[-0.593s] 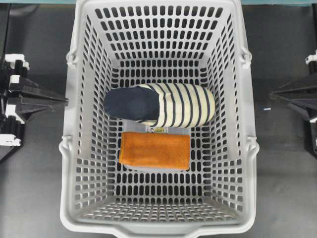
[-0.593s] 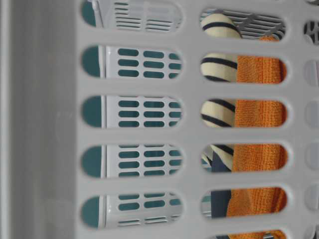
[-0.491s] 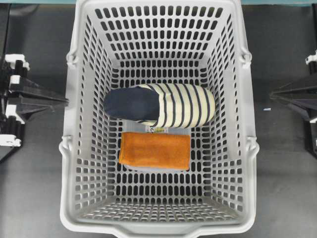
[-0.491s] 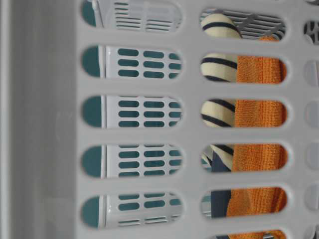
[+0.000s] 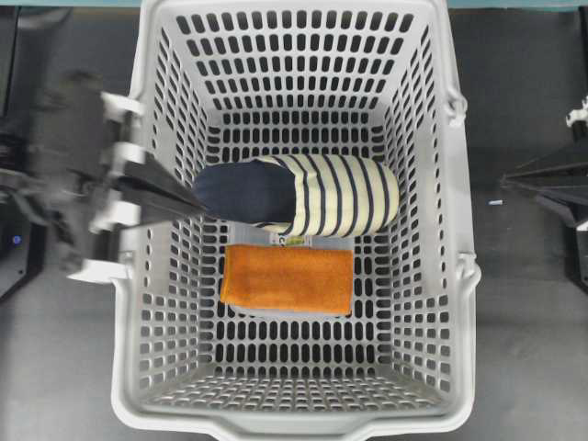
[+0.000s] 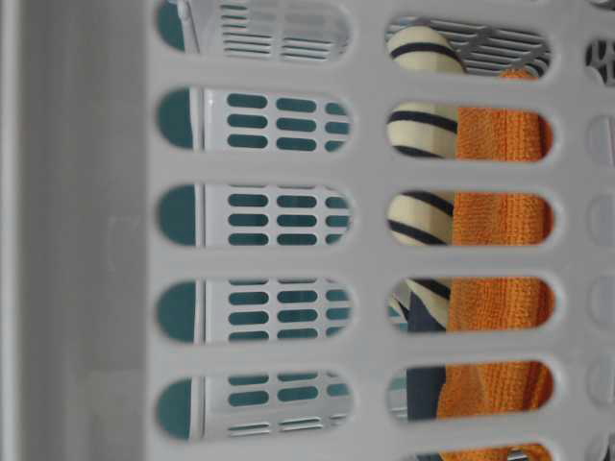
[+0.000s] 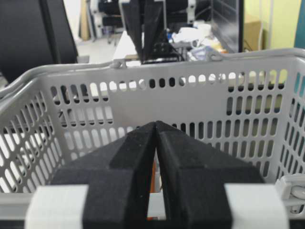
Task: Pick up the orange cloth from the shopping basket with the left arm.
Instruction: 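Move the left gripper over the basket toward the orange cloth, then lower the open left gripper onto the orange cloth and close it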
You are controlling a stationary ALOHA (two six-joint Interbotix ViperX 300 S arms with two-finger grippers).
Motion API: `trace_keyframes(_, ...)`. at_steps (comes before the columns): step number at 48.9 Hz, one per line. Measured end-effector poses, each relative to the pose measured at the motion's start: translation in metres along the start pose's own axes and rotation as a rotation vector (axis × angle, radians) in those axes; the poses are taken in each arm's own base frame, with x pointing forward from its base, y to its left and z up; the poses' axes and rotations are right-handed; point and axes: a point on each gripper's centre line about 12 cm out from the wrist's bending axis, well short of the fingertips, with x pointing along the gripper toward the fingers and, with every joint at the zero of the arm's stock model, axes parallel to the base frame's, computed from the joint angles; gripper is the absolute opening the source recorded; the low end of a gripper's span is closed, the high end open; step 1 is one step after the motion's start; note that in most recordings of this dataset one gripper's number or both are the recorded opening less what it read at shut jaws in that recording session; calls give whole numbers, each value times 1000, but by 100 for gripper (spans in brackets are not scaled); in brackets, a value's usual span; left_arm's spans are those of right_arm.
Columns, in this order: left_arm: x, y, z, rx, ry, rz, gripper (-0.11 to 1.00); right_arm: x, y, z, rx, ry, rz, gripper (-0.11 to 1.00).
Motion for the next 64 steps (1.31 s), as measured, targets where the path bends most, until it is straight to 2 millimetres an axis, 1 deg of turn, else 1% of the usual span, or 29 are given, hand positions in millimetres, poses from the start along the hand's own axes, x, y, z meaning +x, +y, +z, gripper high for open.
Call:
trace_keyframes(10,53,-11,9,22,280,-15,0,-3,0,-2,5,3,0,-1)
trace_keyframes(14,74,-13,13,27,361,-14,0,-4,0,-4,5,8,-1,-1)
trace_keyframes(21,101,-16,15,32,456,-14,0,-4,0,-6,5,11,1,-1)
trace_keyframes(31,133,-26,9,48,522,-25,0,-5,2,-6,5,10,10,-1)
trace_keyframes(37,139,-32,6,57,534,-34,2,-5,2,-7,5,13,11,-1)
trace_keyframes(38,140,-33,6,57,535,-35,4,-5,2,-7,6,13,11,-1)
trace_keyframes(40,142,-33,4,54,540,-35,12,-5,2,-7,6,13,11,-1)
trace_keyframes(43,144,-33,2,52,548,-34,29,-5,2,-8,6,16,12,-1)
trace_keyframes(49,149,-35,-2,55,560,-36,67,-5,2,-9,6,16,12,-1)
trace_keyframes(53,157,-37,-9,60,575,-38,85,-5,2,-9,6,16,12,-1)
trace_keyframes(56,163,-39,-14,63,583,-42,90,-6,2,-9,6,18,12,-1)
trace_keyframes(64,182,-40,-27,77,582,-46,89,-6,2,-9,6,19,12,-1)
